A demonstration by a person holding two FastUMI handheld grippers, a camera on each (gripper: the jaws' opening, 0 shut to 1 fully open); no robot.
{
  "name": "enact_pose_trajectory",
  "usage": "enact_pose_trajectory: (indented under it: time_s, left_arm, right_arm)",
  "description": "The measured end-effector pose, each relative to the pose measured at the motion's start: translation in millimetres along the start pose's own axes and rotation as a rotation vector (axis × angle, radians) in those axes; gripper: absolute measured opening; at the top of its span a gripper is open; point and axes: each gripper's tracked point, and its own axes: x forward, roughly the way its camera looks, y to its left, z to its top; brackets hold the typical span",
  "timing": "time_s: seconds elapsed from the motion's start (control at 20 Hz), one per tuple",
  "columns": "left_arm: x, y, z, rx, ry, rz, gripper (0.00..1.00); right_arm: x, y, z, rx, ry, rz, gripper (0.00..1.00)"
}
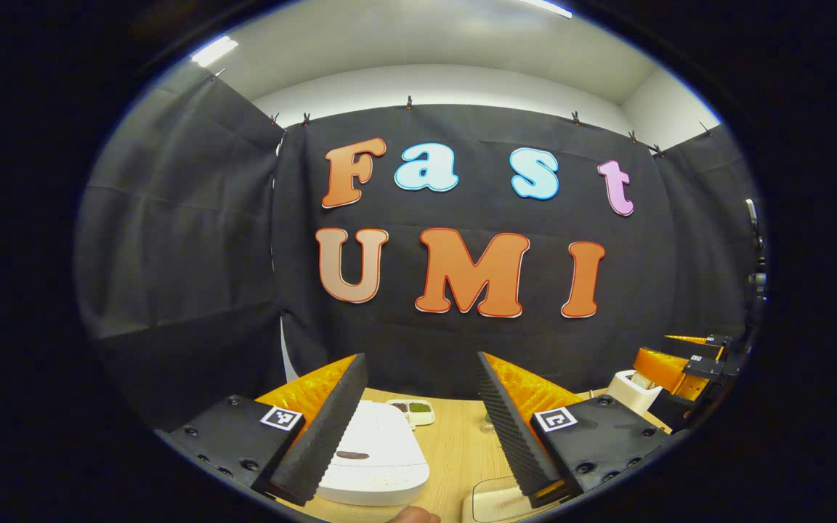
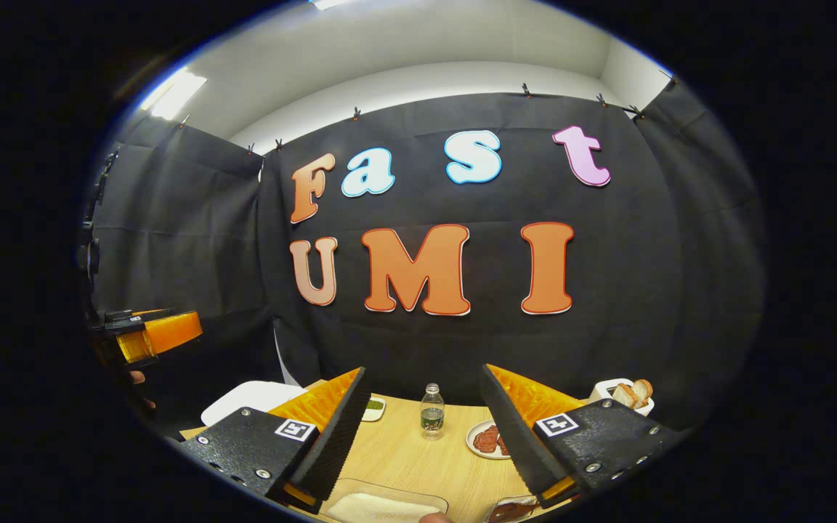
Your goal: Close the left gripper, press the button to open the rice cooker; take a wooden spoon from the chopstick holder with the right hand, scoop a spoonful of rice and pour it into the rice cooker, then put the wooden spoon back into the chopstick holder.
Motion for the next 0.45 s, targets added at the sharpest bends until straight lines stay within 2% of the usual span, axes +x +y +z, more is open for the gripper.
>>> enact_pose_trajectory:
  time_s: [0.45]
  left_arm:
    - [-1,-12,3,0.031,-0.034,-0.027,1.0]
  right_arm:
    - [-4,10,9,-0.039,-0.043,0.006,0.94]
